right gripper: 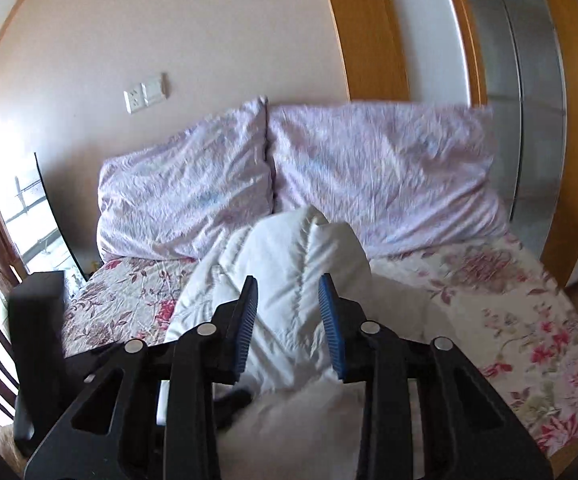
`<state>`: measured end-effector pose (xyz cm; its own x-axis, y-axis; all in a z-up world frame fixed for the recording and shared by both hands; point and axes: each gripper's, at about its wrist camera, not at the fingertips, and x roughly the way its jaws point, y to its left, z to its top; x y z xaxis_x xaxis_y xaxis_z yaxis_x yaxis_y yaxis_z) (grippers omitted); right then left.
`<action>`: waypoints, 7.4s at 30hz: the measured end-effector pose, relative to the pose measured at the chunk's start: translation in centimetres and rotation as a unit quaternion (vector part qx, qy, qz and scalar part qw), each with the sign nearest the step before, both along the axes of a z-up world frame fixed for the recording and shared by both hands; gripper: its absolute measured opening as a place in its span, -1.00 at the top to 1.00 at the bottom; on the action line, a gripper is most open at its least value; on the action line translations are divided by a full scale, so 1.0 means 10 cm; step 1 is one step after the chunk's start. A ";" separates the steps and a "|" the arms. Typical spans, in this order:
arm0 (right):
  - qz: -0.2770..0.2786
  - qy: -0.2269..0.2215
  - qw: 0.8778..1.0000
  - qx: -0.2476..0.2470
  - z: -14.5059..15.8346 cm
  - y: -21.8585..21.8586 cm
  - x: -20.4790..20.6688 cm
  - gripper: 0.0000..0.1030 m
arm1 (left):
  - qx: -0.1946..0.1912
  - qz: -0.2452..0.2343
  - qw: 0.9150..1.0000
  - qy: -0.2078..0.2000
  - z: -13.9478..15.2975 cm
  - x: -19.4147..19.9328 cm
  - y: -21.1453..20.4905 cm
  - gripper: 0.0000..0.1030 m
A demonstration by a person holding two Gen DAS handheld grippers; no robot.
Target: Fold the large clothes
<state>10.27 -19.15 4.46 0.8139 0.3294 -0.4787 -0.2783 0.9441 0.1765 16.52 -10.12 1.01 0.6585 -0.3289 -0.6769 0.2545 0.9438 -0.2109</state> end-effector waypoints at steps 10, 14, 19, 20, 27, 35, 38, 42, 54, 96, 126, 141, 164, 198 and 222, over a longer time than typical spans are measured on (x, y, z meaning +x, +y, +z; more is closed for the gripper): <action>-0.023 0.111 0.993 -0.031 -0.68 -0.16 0.42 0.49 | 0.022 -0.012 1.000 -0.014 -0.06 -0.11 -0.06 -0.64; -0.028 0.123 0.992 -0.027 -0.89 -0.26 0.45 0.52 | 0.034 -0.022 0.999 -0.019 -0.09 -0.13 -0.14 -0.66; -0.031 0.127 0.991 -0.013 -1.06 -0.36 0.44 0.53 | 0.046 -0.035 0.998 -0.023 -0.13 -0.14 -0.23 -0.67; -0.033 0.127 0.991 -0.012 -1.09 -0.37 0.43 0.53 | 0.047 -0.038 0.998 -0.023 -0.14 -0.13 -0.24 -0.67; -0.038 0.124 0.992 0.005 -1.29 -0.47 0.41 0.57 | 0.050 -0.050 0.997 -0.022 -0.23 -0.09 -0.35 -0.69; -0.043 0.137 0.990 0.000 -1.34 -0.48 0.48 0.60 | 0.070 -0.046 0.996 -0.023 -0.27 -0.05 -0.43 -0.74; -0.045 0.138 0.989 -0.002 -1.33 -0.48 0.47 0.60 | 0.060 -0.032 0.997 -0.022 -0.21 -0.05 -0.32 -0.74; -0.046 0.134 0.990 0.003 -1.36 -0.49 0.46 0.60 | 0.064 -0.021 0.997 -0.022 -0.20 -0.07 -0.25 -0.74; -0.050 0.130 0.990 -0.004 -1.36 -0.48 0.45 0.60 | 0.077 -0.015 0.997 -0.021 -0.25 -0.09 -0.24 -0.74; -0.023 0.158 0.987 -0.028 -1.39 -0.42 1.05 0.60 | 0.052 0.067 0.996 0.010 -0.61 0.79 0.25 -0.97; -0.032 0.137 0.990 -0.029 -1.49 -0.43 1.10 0.61 | 0.060 0.075 0.995 -0.023 -0.76 0.83 0.21 -0.97; -0.042 0.154 0.987 -0.024 -1.40 -0.45 1.09 0.59 | 0.071 0.095 0.993 -0.016 -0.55 0.73 0.30 -0.96; -0.034 0.147 0.988 -0.024 -1.47 -0.54 0.90 0.60 | 0.087 0.093 0.992 0.008 -0.73 0.92 0.20 -0.97; -0.035 0.313 0.938 0.146 -1.13 -1.47 1.08 -0.97 | -0.116 0.065 0.982 0.135 -0.69 0.67 1.17 -0.96; 0.116 0.429 0.877 0.181 -1.67 -1.08 1.36 -0.97 | -0.211 0.015 0.960 0.184 -1.02 0.91 0.96 -0.97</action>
